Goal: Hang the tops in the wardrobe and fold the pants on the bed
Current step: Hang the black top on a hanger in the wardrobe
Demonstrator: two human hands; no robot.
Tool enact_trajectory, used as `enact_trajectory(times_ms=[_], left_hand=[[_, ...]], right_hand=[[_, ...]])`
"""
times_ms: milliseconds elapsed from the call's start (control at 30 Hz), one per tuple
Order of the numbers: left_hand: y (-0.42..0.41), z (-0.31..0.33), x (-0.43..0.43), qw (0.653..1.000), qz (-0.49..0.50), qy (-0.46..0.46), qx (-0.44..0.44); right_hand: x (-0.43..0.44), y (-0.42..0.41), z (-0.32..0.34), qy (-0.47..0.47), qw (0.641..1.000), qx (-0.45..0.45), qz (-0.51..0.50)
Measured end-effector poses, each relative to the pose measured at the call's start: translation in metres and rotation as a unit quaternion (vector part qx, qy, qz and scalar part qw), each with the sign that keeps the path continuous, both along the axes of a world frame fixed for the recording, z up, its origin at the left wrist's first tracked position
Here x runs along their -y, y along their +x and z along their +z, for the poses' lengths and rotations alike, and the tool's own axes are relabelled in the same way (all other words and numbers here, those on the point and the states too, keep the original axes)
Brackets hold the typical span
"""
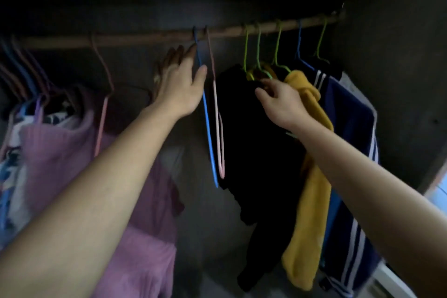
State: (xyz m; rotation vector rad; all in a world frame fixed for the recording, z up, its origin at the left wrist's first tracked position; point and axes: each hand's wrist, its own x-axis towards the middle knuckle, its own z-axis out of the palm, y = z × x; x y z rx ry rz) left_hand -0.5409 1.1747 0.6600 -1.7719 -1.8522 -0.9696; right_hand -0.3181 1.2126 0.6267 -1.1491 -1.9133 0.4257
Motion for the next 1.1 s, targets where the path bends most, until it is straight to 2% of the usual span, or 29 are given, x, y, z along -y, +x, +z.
enact_trajectory(times_ms=[67, 200, 300, 433, 567, 667, 833, 967, 1100], left_hand=[[0.009, -0.030, 0.028, 0.999, -0.004, 0.019, 0.045], [0.026, -0.102, 0.079, 0.986, -0.075, 0.114, 0.096], [0.042, -0.167, 0.106, 0.970, -0.056, 0.173, 0.160], [0.080, -0.250, 0.129, 0.970, -0.059, 0.060, 0.227], [0.136, -0.302, 0.142, 0.971, -0.106, -0.054, 0.208], [0.195, -0.317, 0.153, 0.963, -0.172, -0.117, 0.170], [0.325, -0.312, 0.182, 0.941, -0.292, -0.146, 0.090], [0.436, -0.310, 0.223, 0.913, -0.368, -0.167, 0.063], [0.532, -0.319, 0.261, 0.881, -0.428, -0.200, -0.008]], right_hand=[[0.022, 0.007, -0.014, 0.036, 0.999, -0.004, -0.019], [0.067, 0.031, -0.072, 0.097, 0.994, 0.028, -0.049], [0.104, 0.060, -0.131, 0.116, 0.988, 0.071, -0.079], [0.153, 0.108, -0.205, 0.064, 0.974, 0.154, -0.151], [0.208, 0.174, -0.257, -0.011, 0.948, 0.221, -0.227], [0.252, 0.233, -0.277, -0.047, 0.918, 0.258, -0.297], [0.326, 0.341, -0.282, -0.076, 0.873, 0.274, -0.396], [0.389, 0.429, -0.283, -0.088, 0.846, 0.252, -0.461], [0.447, 0.516, -0.296, -0.120, 0.818, 0.234, -0.512]])
